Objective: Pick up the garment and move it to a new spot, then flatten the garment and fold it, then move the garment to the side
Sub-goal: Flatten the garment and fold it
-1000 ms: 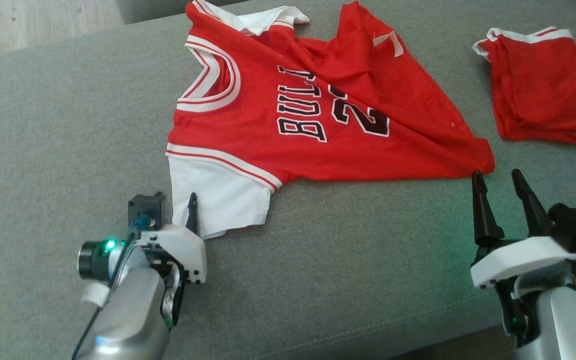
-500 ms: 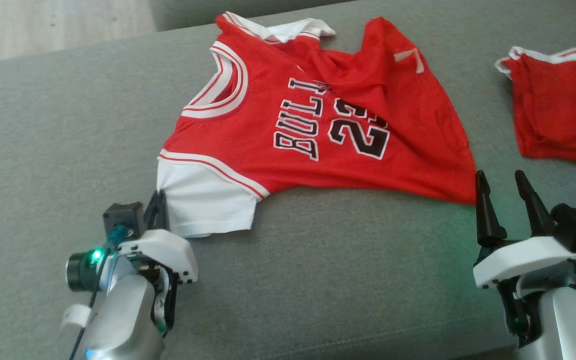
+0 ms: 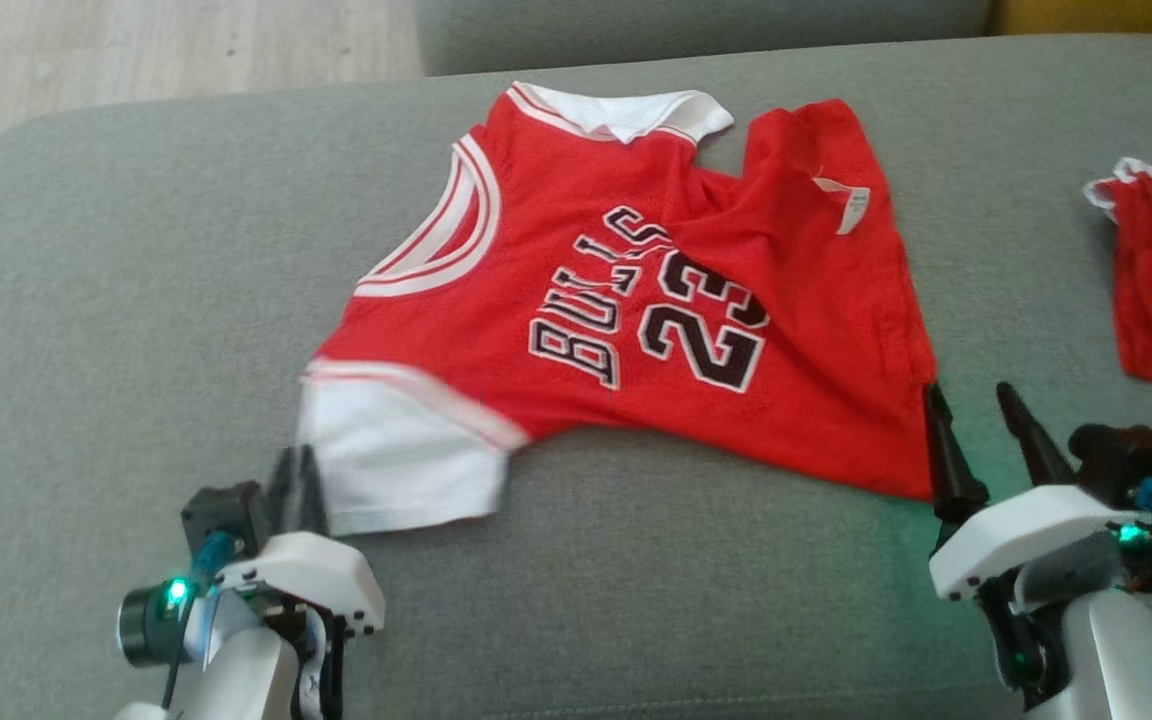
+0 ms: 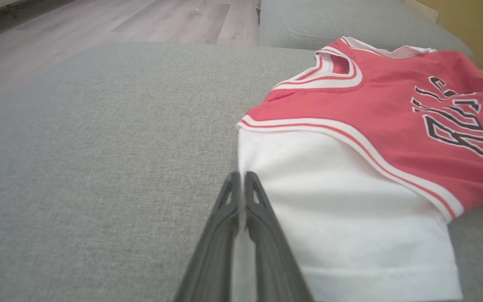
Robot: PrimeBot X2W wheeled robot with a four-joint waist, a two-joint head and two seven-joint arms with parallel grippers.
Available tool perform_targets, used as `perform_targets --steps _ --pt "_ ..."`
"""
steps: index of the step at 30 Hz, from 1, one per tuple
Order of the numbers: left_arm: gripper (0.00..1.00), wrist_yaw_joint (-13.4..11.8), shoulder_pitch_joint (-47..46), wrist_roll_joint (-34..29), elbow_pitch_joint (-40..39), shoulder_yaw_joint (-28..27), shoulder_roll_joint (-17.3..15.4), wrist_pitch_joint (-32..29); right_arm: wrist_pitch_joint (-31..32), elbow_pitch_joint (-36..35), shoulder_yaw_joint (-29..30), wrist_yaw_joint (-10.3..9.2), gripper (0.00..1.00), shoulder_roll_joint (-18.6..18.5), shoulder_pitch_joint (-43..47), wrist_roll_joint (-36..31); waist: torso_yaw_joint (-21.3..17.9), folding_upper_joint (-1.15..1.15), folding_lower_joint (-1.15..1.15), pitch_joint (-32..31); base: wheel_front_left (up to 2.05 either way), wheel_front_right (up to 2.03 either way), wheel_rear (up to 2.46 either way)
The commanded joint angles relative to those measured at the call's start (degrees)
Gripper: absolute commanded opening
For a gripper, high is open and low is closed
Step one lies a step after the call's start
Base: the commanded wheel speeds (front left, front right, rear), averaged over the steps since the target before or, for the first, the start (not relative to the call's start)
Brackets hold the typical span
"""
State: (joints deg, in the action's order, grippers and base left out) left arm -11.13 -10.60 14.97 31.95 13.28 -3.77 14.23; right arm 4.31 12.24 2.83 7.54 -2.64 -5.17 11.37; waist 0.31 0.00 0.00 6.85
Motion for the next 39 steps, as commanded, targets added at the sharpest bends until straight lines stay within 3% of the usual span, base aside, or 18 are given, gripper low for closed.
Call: perform_targets --steps 1,11,21,39 --pt "1.00 -0.4 -1.7 0.0 -2.0 -2.2 -1.0 0.8 0.1 -1.4 -1.3 -0.05 1.00 -0.2 -1.3 0.4 0.4 0.00 0.00 0.2 0.00 0.00 0.00" --pt "1.00 1.2 -2.3 -1.7 -8.2 -0.8 0.2 0.8 -0.1 11.4 -0.5 -0.05 1.00 -0.2 -9.9 4.5 1.9 0.00 0.00 3.6 0.00 0.00 0.00" --pt "1.00 2.3 -3.4 -2.2 -8.7 1.2 0.7 0.8 -4.2 25.5 2.0 -0.05 1.00 -0.2 -20.1 1.9 3.9 0.00 0.00 6.3 0.00 0.00 0.00" --pt "1.00 2.3 -4.8 -2.2 -8.3 2.2 0.9 0.8 -9.8 37.3 1.0 -0.05 1.00 -0.8 -28.0 2.6 4.2 0.00 0.00 8.0 0.00 0.00 0.00"
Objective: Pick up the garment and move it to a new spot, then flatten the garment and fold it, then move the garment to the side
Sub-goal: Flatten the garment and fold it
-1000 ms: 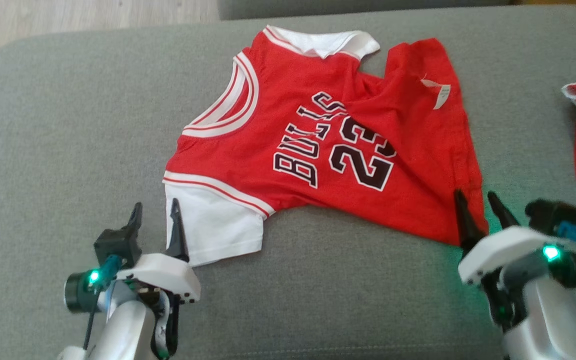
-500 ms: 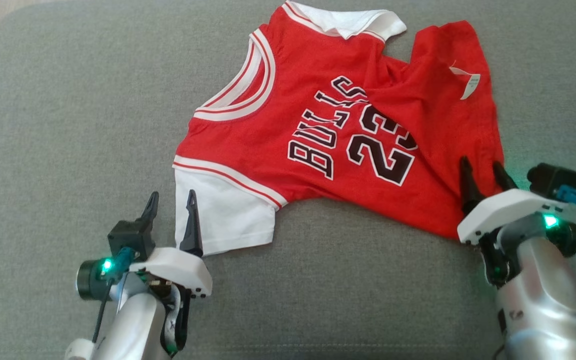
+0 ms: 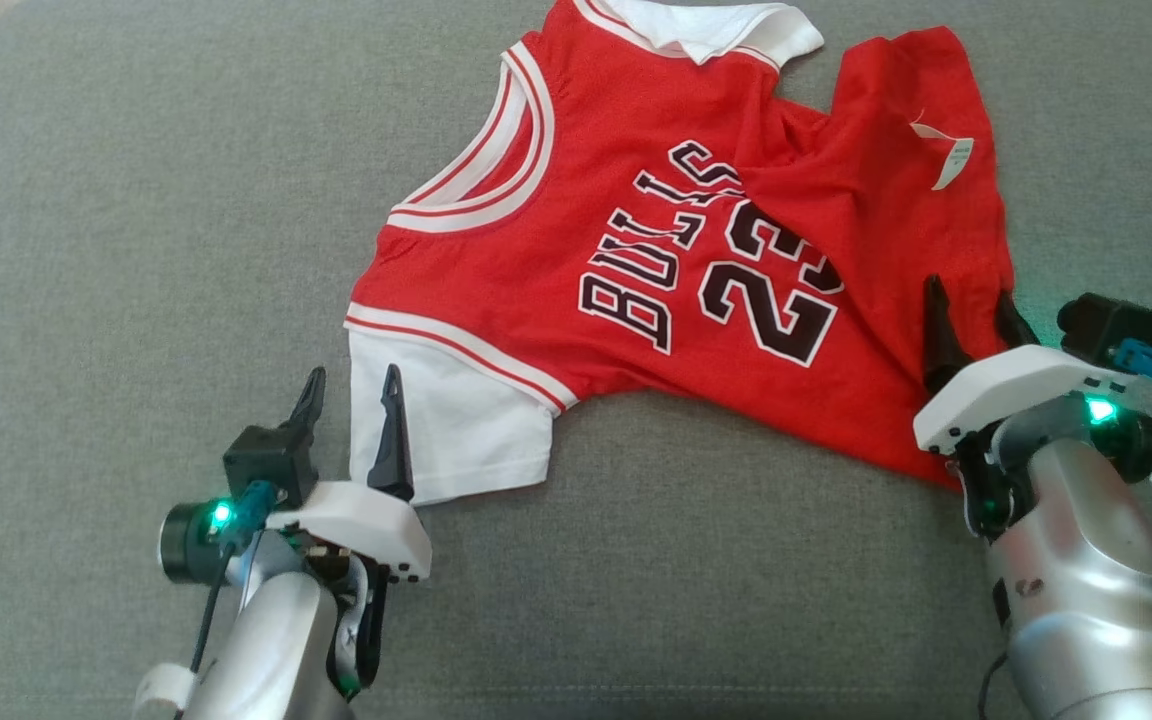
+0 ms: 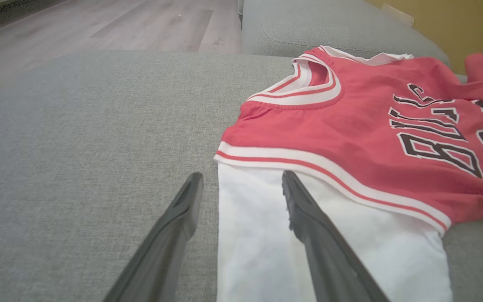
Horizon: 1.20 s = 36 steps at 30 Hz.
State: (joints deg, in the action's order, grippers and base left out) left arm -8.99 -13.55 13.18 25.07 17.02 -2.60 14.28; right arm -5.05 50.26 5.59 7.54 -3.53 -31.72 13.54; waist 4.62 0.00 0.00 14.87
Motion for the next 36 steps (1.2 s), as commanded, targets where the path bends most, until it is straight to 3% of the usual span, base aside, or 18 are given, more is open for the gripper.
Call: perform_targets --steps 1,11,14,15,27,36 --pt "1.00 0.2 -1.8 -0.4 -1.4 -1.5 -0.3 0.7 -0.7 -0.4 -2.1 -0.05 1.00 0.1 -1.6 0.7 -0.1 0.00 0.00 -0.1 0.00 0.00 0.00" --pt "1.00 0.1 -1.9 0.0 -1.4 -1.2 -0.3 0.7 -1.8 1.2 -6.0 -0.05 1.00 -0.9 -2.7 4.2 -0.5 0.00 0.00 -0.3 0.00 0.00 0.00" --pt "1.00 0.0 -2.0 0.2 -1.3 -1.0 -0.3 0.7 -2.1 1.7 -6.9 -0.05 0.17 -1.4 -3.0 5.1 -0.4 0.00 0.00 -0.2 0.00 0.00 0.00" --pt "1.00 0.0 -2.1 0.2 -1.3 -0.9 -0.3 0.7 -2.4 1.8 -7.2 -0.05 0.00 -1.6 -3.2 5.3 -0.3 0.00 0.00 -0.2 0.00 0.00 0.00" --pt "1.00 -0.1 -1.0 0.6 -1.1 -1.2 -0.3 0.7 -5.9 0.4 -8.9 -0.05 0.00 -2.7 -4.8 4.7 -1.1 0.00 0.00 -2.6 0.00 0.00 0.00" --pt "1.00 -0.2 -0.2 1.1 -1.5 -0.7 -0.3 0.7 -2.1 -5.5 -9.0 -0.05 0.00 -4.0 -6.5 4.0 -0.5 0.00 0.00 -3.3 0.00 0.00 0.00"
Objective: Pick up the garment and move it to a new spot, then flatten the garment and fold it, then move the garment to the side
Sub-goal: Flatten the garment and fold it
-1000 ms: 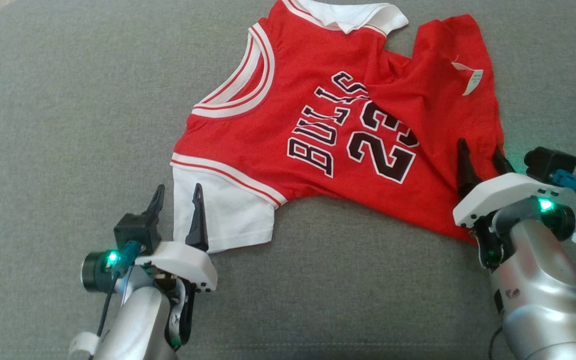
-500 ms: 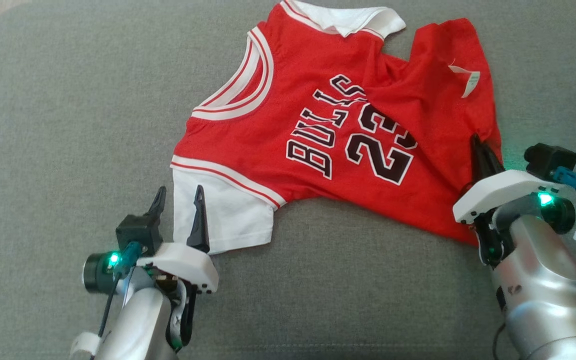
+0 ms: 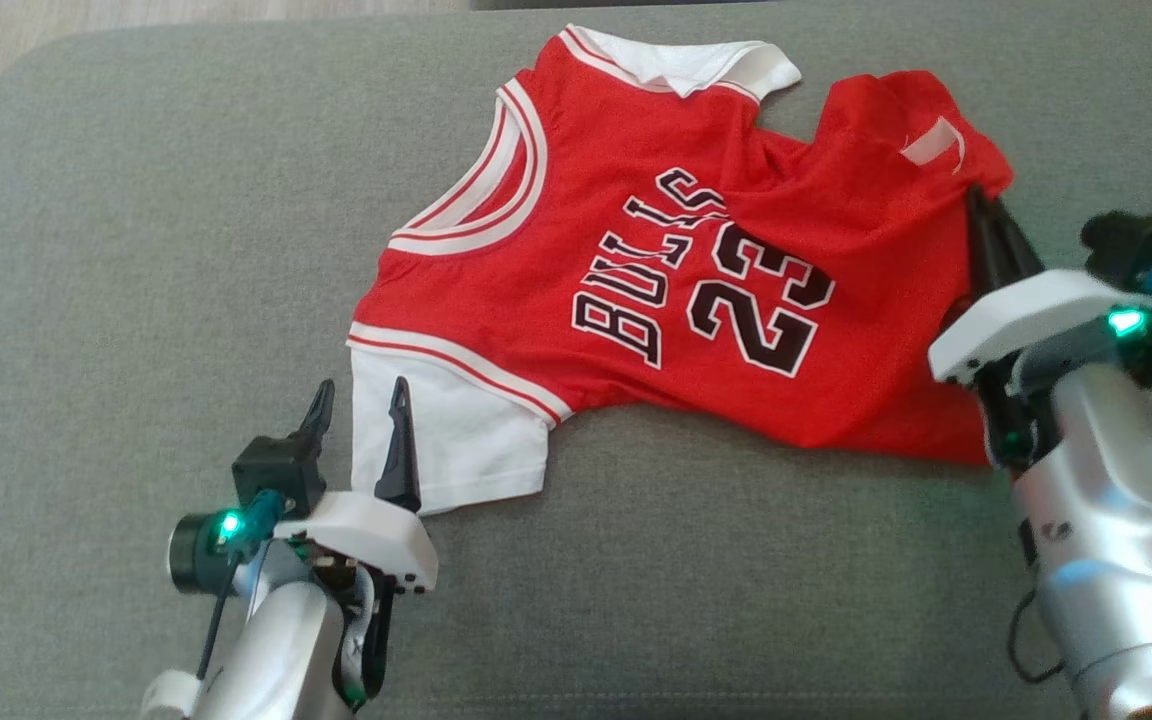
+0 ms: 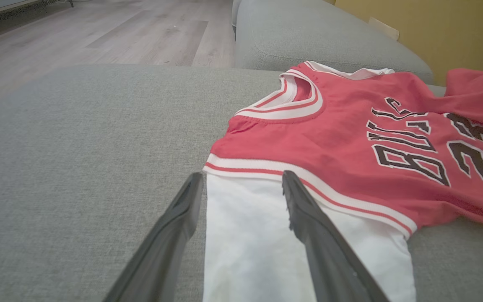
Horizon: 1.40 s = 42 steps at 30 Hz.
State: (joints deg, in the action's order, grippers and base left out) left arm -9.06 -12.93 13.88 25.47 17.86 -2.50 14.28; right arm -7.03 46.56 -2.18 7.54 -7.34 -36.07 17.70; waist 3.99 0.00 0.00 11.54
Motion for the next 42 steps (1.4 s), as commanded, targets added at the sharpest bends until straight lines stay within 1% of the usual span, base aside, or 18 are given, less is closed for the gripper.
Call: perform_targets --steps 1,7,12,13,19,29,31,33,36,42 --pt "1.00 -0.2 -0.8 0.4 -2.0 -1.5 -0.4 0.7 0.5 -2.4 -1.2 -0.05 0.00 -0.6 -2.6 -0.4 0.3 0.00 0.00 0.2 0.00 0.00 0.00" --pt "1.00 -0.1 -1.6 0.9 -2.5 -0.5 -0.4 0.7 5.4 -3.3 -0.1 -0.05 0.00 -3.6 -7.8 -1.7 2.3 0.00 0.00 1.6 0.00 0.00 0.00" --pt "1.00 -0.2 -2.0 1.5 -2.6 0.5 -0.4 0.7 8.1 -0.3 0.5 -0.05 0.00 -5.8 -12.1 -3.2 4.4 0.00 0.00 2.8 0.00 0.00 0.00" --pt "1.00 -0.2 -2.0 1.5 -2.6 0.5 -0.4 0.7 8.1 -0.3 0.5 -0.05 0.00 -5.8 -12.1 -3.2 4.4 0.00 0.00 2.8 0.00 0.00 0.00" --pt "1.00 -0.3 -2.6 1.9 -2.8 1.1 -0.4 0.7 8.8 5.1 0.1 -0.05 0.00 -7.5 -16.5 -5.8 6.2 0.00 0.00 4.4 0.00 0.00 0.00" --pt "1.00 -0.7 -5.2 3.2 -4.2 2.7 -0.4 0.7 7.2 13.8 -1.3 -0.05 0.00 -10.2 -26.3 -9.9 8.4 0.00 0.00 8.3 0.00 0.00 0.00" --pt "1.00 -0.9 -5.5 3.5 -4.4 3.0 -0.4 0.7 6.7 15.3 -1.7 -0.05 1.00 -10.5 -27.5 -10.5 8.5 0.00 0.00 8.7 0.00 0.00 0.00" --pt "1.00 -1.2 -5.8 3.8 -4.6 3.2 -0.4 0.7 5.9 16.7 -1.9 -0.05 1.00 -11.0 -28.5 -11.1 8.5 0.00 0.00 8.9 0.00 0.00 0.00" --pt "1.00 -1.5 -5.9 4.1 -4.8 3.3 -0.4 0.7 4.5 18.4 -1.9 -0.05 1.00 -10.7 -29.1 -11.2 8.1 0.00 0.00 8.5 0.00 0.00 0.00" --pt "1.00 -1.5 -5.2 3.5 -5.1 1.8 -0.4 0.7 1.1 20.3 -4.1 -0.05 1.00 -10.3 -26.9 -9.5 5.5 0.00 0.00 5.3 0.00 0.00 0.00"
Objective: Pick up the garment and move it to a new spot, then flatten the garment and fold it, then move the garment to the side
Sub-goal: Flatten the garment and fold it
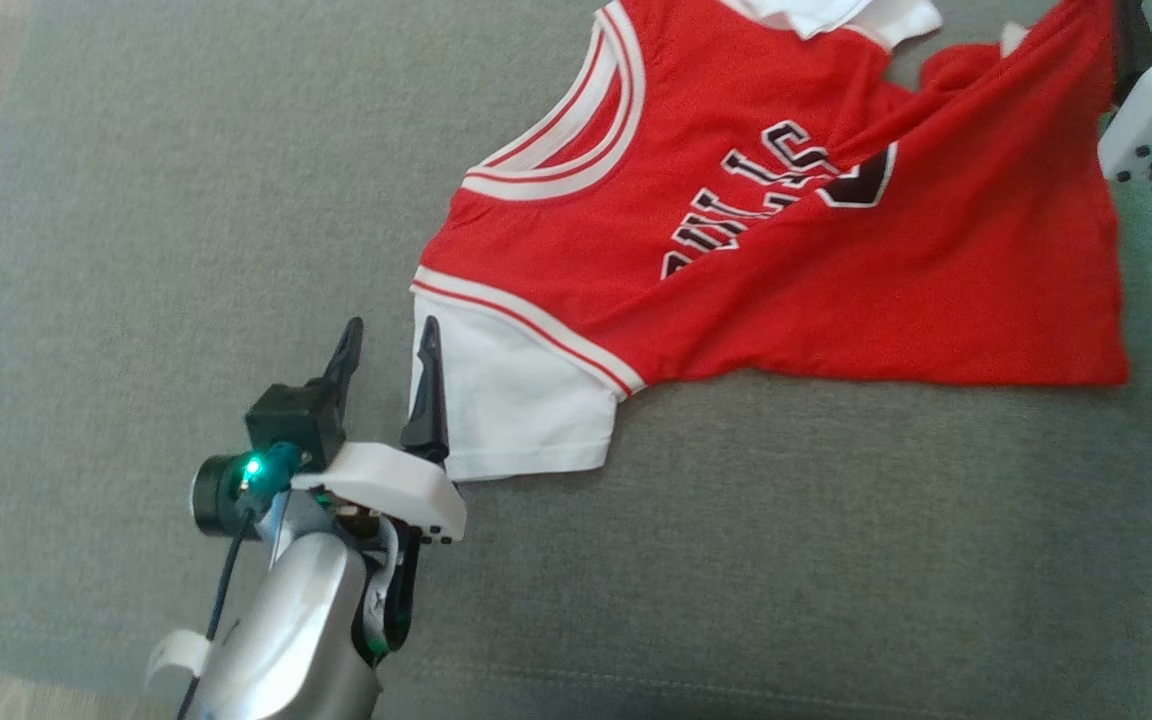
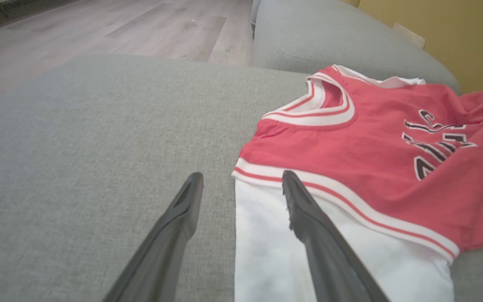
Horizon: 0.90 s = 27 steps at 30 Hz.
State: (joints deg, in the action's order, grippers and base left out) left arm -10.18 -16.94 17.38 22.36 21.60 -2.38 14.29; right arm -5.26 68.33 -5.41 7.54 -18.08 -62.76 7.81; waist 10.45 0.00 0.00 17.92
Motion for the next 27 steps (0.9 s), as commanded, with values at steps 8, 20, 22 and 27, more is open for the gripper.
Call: perform_targets --steps 8,20,22,27 --pt "1.00 0.1 1.2 -0.8 -2.9 -4.2 -0.5 0.7 -4.2 -4.4 -3.3 -0.05 1.00 1.7 6.2 6.4 -4.9 0.00 0.00 -6.0 0.00 0.00 0.00" --pt "1.00 0.2 5.2 -1.1 -4.6 -6.6 -0.5 0.7 -8.2 -17.1 -2.9 -0.05 1.00 4.4 20.8 12.1 -8.4 0.00 0.00 -11.7 0.00 0.00 0.00" --pt "1.00 0.2 6.0 -1.2 -4.8 -7.1 -0.5 0.7 -8.5 -20.1 -2.1 -0.05 1.00 5.4 24.3 11.9 -8.8 0.00 0.00 -12.5 0.00 0.00 0.00" --pt "1.00 0.5 7.3 -1.2 -5.6 -7.2 -0.5 0.7 -8.9 -27.1 1.9 -0.05 1.00 8.8 33.4 10.6 -9.3 0.00 0.00 -13.3 0.00 0.00 0.00"
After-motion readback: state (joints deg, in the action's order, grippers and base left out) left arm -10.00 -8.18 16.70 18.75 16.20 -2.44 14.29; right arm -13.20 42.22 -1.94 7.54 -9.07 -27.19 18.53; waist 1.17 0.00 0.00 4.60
